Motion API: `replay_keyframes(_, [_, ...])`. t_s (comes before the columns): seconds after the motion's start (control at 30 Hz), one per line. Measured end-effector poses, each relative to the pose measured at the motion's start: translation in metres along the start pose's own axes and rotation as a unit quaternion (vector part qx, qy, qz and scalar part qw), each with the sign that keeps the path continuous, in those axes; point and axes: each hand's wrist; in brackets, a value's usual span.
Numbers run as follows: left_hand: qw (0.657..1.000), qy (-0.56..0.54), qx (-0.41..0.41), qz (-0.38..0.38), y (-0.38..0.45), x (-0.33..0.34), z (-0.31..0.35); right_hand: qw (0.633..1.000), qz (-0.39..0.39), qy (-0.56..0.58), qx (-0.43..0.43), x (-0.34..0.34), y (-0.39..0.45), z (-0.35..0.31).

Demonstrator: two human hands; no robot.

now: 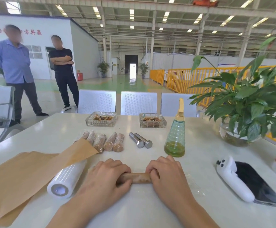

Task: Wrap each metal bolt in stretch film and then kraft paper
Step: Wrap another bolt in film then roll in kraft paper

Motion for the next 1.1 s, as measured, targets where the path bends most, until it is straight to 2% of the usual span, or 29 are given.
replay_keyframes(0.43, [0.999, 0.033, 0.013, -0.033, -0.001, -0.001, -0.003, 1.0, 0.004, 0.022, 0.002, -0.001, -0.001, 0.0])
replay_keyframes(0.5, [0.998, 0.047, 0.018, -0.029, -0.001, -0.001, 0.0, 0.998, 0.044, 0.042, 0.007, -0.003, -0.001, -0.001])
replay_keyframes(0.57, [0.998, 0.051, 0.023, -0.015, -0.003, -0.002, 0.002, 0.988, 0.123, 0.092, 0.034, -0.006, -0.001, -0.001])
replay_keyframes(0.67, [0.998, 0.05, 0.018, 0.015, -0.006, -0.005, 0.005, 0.951, 0.237, 0.171, 0.098, -0.011, -0.002, 0.003])
replay_keyframes(0.83, [0.997, 0.042, -0.006, 0.068, -0.009, -0.008, 0.011, 0.879, 0.344, 0.272, 0.186, -0.02, -0.005, 0.01])
replay_keyframes(0.93, [0.994, 0.027, -0.011, 0.103, -0.009, -0.01, 0.013, 0.884, 0.287, 0.309, 0.203, -0.021, -0.007, 0.01])
replay_keyframes(1.03, [0.991, 0.01, -0.013, 0.132, -0.009, -0.012, 0.015, 0.92, 0.194, 0.304, 0.155, -0.017, -0.007, 0.001])
replay_keyframes(1.1, [0.99, -0.001, -0.01, 0.142, -0.009, -0.014, 0.016, 0.931, 0.154, 0.311, 0.112, -0.014, -0.006, -0.006])
Point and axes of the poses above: each hand's wrist, its own y-axis towards the middle knuckle, its own x-axis out of the palm, z = x × y, and after that the axes turned 8 degrees about -x, right-handed
